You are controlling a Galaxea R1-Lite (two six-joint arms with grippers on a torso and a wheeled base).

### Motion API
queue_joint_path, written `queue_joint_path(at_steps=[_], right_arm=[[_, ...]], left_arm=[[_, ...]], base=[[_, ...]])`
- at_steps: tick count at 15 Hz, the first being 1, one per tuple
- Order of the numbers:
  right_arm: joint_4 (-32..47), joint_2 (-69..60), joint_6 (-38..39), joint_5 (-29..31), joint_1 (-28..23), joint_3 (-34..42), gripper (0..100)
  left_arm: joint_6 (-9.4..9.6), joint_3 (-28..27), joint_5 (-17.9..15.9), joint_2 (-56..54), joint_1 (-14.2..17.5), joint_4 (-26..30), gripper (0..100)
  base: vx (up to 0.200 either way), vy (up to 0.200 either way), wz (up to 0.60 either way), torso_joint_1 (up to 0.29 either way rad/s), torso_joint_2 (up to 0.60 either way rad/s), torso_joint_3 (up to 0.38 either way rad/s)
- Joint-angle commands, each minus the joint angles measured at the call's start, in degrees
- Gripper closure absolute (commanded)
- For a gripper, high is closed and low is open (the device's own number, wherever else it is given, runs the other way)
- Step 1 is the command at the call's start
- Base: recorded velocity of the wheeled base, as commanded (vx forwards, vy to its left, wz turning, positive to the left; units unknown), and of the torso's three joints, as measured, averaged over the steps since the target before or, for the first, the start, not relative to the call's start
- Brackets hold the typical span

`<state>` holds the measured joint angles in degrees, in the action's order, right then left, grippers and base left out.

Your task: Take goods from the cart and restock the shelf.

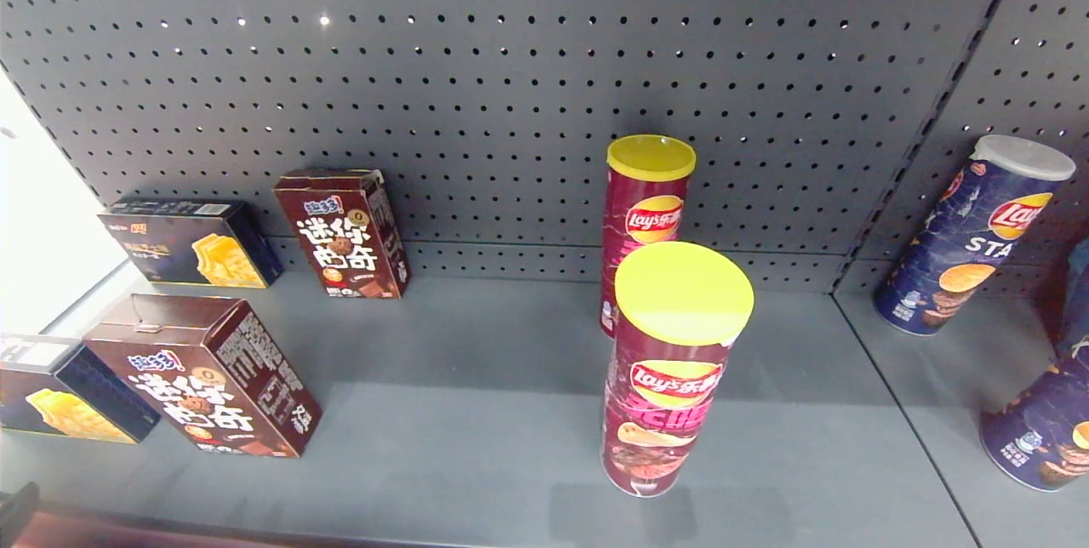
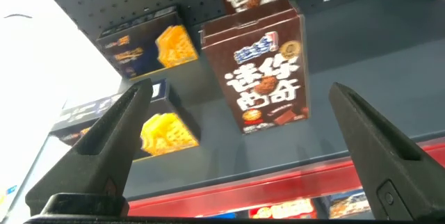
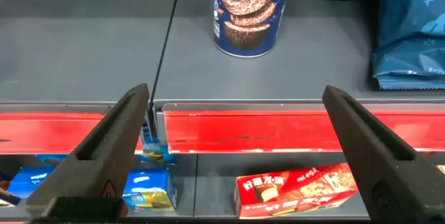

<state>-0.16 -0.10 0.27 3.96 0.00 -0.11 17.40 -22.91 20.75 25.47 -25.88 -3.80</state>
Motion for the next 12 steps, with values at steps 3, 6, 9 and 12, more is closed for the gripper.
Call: queue_joint_path(at_steps=[3, 6, 9, 12], right_arm=[[-0.02, 0.10, 0.00, -0.01, 0.00, 0.02, 0], [-0.11, 0.10, 0.00, 0.08, 0.09, 0.11, 0], [-0.02, 0.10, 0.00, -0.01, 0.00, 0.02, 0], [-0.02, 0.10, -0.09, -0.01, 0.00, 0.02, 0]], left_arm=[[0.09, 0.32, 0.08, -0.15, -0.05, 0.02, 0], [0.09, 0.67, 0.08, -0.15, -0.05, 0.02, 0], [0.09, 0.58, 0.17, -0.15, -0.05, -0.06, 0], [0.18, 1.99, 0.08, -0.86, -0.13, -0.06, 0]], base=[[0.000, 0.000, 0.00, 0.000, 0.00, 0.000], [0.000, 0.000, 0.00, 0.000, 0.00, 0.000], [0.000, 0.000, 0.00, 0.000, 0.00, 0.000], [0.000, 0.000, 0.00, 0.000, 0.00, 0.000]])
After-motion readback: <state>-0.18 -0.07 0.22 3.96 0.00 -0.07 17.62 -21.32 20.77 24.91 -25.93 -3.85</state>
